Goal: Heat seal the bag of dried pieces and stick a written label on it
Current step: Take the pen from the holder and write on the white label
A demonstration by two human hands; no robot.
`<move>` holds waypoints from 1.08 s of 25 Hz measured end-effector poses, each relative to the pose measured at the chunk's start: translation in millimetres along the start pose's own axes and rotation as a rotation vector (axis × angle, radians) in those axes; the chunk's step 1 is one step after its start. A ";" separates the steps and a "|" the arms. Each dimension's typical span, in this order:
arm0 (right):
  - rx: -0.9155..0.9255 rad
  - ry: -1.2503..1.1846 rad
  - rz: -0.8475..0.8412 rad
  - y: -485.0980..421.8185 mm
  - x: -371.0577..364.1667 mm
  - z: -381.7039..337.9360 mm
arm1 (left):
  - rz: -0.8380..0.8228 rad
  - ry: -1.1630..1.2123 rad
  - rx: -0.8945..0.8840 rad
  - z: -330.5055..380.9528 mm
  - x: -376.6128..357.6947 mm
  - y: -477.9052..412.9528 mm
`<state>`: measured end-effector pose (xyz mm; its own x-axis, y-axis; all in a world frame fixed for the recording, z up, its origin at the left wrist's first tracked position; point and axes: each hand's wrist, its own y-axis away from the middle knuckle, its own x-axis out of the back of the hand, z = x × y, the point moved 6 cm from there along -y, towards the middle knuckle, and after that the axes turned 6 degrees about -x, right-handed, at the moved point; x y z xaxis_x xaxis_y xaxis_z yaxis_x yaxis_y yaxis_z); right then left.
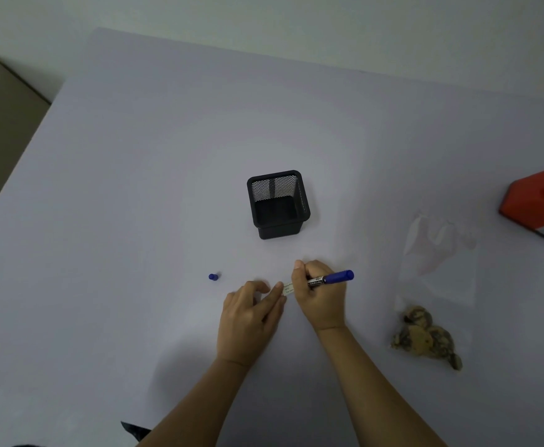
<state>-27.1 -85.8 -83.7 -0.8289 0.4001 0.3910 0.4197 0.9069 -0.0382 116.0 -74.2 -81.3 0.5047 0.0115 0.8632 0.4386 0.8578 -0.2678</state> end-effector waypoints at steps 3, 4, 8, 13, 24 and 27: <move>0.000 0.007 0.009 0.3 0.6 0.4 | 0.008 0.006 -0.002 0.3 0.9 -0.2; -0.016 -0.003 0.000 0.6 0.0 2.1 | 0.010 0.005 -0.005 0.5 1.1 -0.6; -0.026 -0.024 -0.006 -0.4 -0.6 2.3 | 0.016 0.000 -0.013 0.8 1.5 -2.3; -0.002 -0.009 -0.005 -0.6 0.3 0.2 | 0.013 0.001 -0.012 0.8 0.7 -1.4; 0.000 -0.011 -0.003 -0.3 0.5 1.0 | 0.009 -0.003 -0.014 0.3 -0.1 -0.9; 0.019 0.005 0.010 -0.5 1.2 0.3 | 0.003 0.002 -0.010 -0.1 -0.4 -1.0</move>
<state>-28.3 -85.7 -83.5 -0.8228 0.4088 0.3949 0.4209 0.9051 -0.0600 115.4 -75.1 -81.5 0.5073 0.0135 0.8616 0.4442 0.8527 -0.2750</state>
